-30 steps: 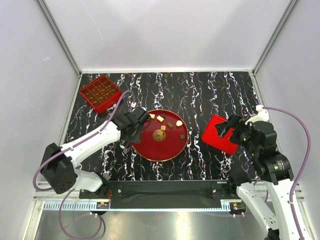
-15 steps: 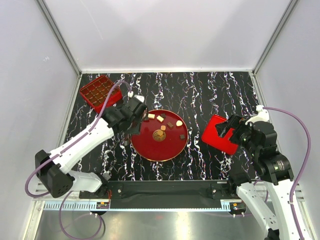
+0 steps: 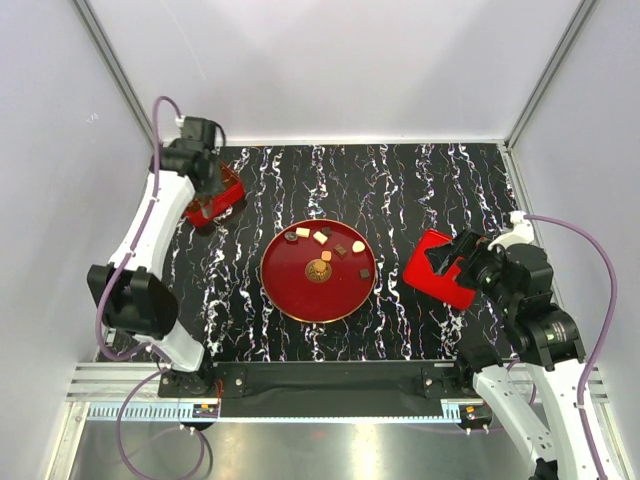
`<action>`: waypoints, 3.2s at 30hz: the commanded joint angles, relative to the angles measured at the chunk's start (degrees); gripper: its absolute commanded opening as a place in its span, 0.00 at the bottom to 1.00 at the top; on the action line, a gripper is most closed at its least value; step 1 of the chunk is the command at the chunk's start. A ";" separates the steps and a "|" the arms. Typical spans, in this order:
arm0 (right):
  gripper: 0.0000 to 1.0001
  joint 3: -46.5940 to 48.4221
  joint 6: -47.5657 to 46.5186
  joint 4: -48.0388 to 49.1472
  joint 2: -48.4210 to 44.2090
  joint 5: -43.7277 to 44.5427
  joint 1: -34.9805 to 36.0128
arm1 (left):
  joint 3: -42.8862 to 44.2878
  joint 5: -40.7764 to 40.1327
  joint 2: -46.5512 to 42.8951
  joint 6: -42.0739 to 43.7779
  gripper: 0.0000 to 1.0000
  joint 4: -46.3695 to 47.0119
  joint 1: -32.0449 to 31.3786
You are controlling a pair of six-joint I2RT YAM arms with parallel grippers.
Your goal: Pack the chocolate
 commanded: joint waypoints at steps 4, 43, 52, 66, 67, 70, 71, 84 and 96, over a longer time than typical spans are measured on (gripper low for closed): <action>1.00 -2.22 0.90 5.20 2.01 -2.93 0.04 | 14.03 3.23 9.40 3.13 0.34 4.13 9.40; 1.00 -2.57 -1.21 9.25 6.50 -0.03 0.04 | 23.03 2.26 26.57 5.95 0.46 5.98 12.75; 1.00 -0.11 -1.47 6.44 5.71 0.15 0.04 | 16.46 5.25 16.02 4.72 0.45 3.33 7.22; 1.00 0.59 -2.18 2.48 4.04 1.29 0.04 | -17.12 7.70 -11.05 1.82 0.44 6.23 -22.02; 1.00 0.59 -2.09 2.22 3.78 1.55 0.04 | -18.44 8.67 -13.15 0.95 0.44 6.59 -23.62; 1.00 0.42 -2.35 1.86 3.95 2.69 0.04 | -22.05 8.68 -14.92 -0.99 0.43 7.03 -29.08; 1.00 0.50 -2.44 1.78 3.95 2.96 0.13 | -23.10 8.68 -15.62 -1.52 0.43 6.94 -30.13; 1.00 1.56 -1.65 -0.16 3.42 4.37 -0.05 | -30.50 10.88 -15.99 -4.86 0.49 13.01 -38.05; 1.00 1.65 -1.91 -0.07 3.16 4.81 0.04 | -31.29 7.63 -14.22 -8.46 0.49 11.07 -41.57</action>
